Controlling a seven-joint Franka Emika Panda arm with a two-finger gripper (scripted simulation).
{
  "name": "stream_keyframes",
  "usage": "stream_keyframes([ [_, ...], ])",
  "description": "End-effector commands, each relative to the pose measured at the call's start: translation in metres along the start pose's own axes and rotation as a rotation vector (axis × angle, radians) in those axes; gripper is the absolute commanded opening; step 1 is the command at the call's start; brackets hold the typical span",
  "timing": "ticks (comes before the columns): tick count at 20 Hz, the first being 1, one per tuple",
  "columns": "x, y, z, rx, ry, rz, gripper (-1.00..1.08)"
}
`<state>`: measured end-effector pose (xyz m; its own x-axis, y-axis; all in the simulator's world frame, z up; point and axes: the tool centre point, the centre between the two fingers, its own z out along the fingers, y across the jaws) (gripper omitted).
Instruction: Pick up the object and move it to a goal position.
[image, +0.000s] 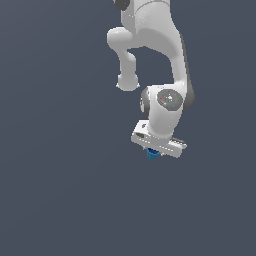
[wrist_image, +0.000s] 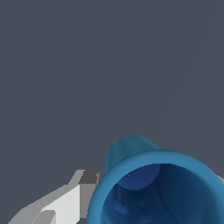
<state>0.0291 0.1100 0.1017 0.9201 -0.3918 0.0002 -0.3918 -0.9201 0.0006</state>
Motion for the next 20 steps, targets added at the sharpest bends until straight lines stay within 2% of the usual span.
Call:
stream_keyframes([
  [1,0.005,-0.019,-0.008,0.0,0.001,0.001,-1.0],
  [12,0.025,-0.084,-0.033,0.0,0.0,0.001,-1.0],
  [20,0.035,-0.116,-0.045,0.0,0.0,0.001,-1.0],
])
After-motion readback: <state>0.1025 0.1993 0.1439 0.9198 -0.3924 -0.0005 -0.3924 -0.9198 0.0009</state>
